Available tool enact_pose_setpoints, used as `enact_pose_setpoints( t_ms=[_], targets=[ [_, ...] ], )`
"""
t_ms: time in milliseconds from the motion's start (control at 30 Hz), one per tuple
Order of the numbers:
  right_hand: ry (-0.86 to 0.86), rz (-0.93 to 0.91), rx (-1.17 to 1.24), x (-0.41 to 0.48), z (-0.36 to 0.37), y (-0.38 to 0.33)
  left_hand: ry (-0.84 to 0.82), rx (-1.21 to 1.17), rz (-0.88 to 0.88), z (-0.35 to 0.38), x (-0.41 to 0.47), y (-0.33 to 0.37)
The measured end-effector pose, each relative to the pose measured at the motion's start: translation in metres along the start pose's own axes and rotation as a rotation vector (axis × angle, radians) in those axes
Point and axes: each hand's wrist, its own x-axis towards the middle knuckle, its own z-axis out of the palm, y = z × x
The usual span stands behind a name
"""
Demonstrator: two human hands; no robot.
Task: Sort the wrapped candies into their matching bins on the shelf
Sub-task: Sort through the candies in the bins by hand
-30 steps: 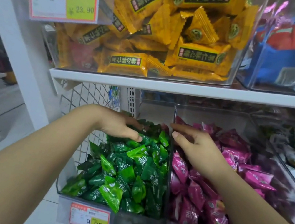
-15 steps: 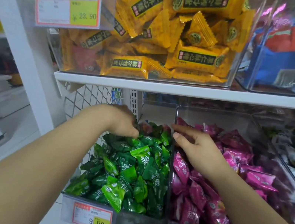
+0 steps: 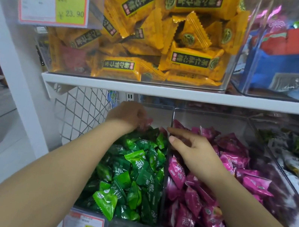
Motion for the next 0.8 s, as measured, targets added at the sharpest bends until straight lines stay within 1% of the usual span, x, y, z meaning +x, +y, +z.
enact_pose_setpoints(
  t_ms=[67,133,200,267,367,433,467,533,600,700,800],
  targets=[
    [0.046,-0.013,0.010,0.002,0.000,-0.002,0.125,-0.207,0.045,-0.010,-0.007,0.005],
    [0.130,-0.033,0.081,0.004,0.000,-0.004,0.154,-0.371,0.091,-0.017,-0.016,0.013],
    [0.175,-0.039,0.185,0.005,0.000,-0.008,0.126,-0.469,0.147,-0.020,-0.025,0.024],
    [0.173,-0.064,0.241,0.003,-0.001,-0.013,0.077,-0.539,0.198,-0.019,-0.032,0.033],
    [0.208,-0.092,0.239,0.002,-0.006,-0.013,0.005,-0.646,0.234,-0.015,-0.035,0.039],
    [0.288,-0.048,0.212,0.002,-0.009,-0.009,-0.026,-0.720,0.206,-0.011,-0.033,0.039],
    [0.348,-0.030,0.194,0.002,-0.012,-0.006,-0.026,-0.709,0.179,-0.009,-0.031,0.036],
    [0.454,-0.023,0.088,0.001,-0.017,-0.003,-0.041,-0.553,0.138,-0.004,-0.022,0.028],
    [0.507,-0.030,0.002,-0.002,-0.021,-0.003,-0.095,-0.407,0.135,0.000,-0.014,0.022],
    [0.524,-0.058,-0.028,-0.003,-0.022,-0.002,-0.189,-0.306,0.166,0.006,0.000,0.017],
    [0.457,-0.067,-0.099,-0.002,-0.020,0.004,-0.304,-0.202,0.220,0.013,0.011,0.016]
  ],
)
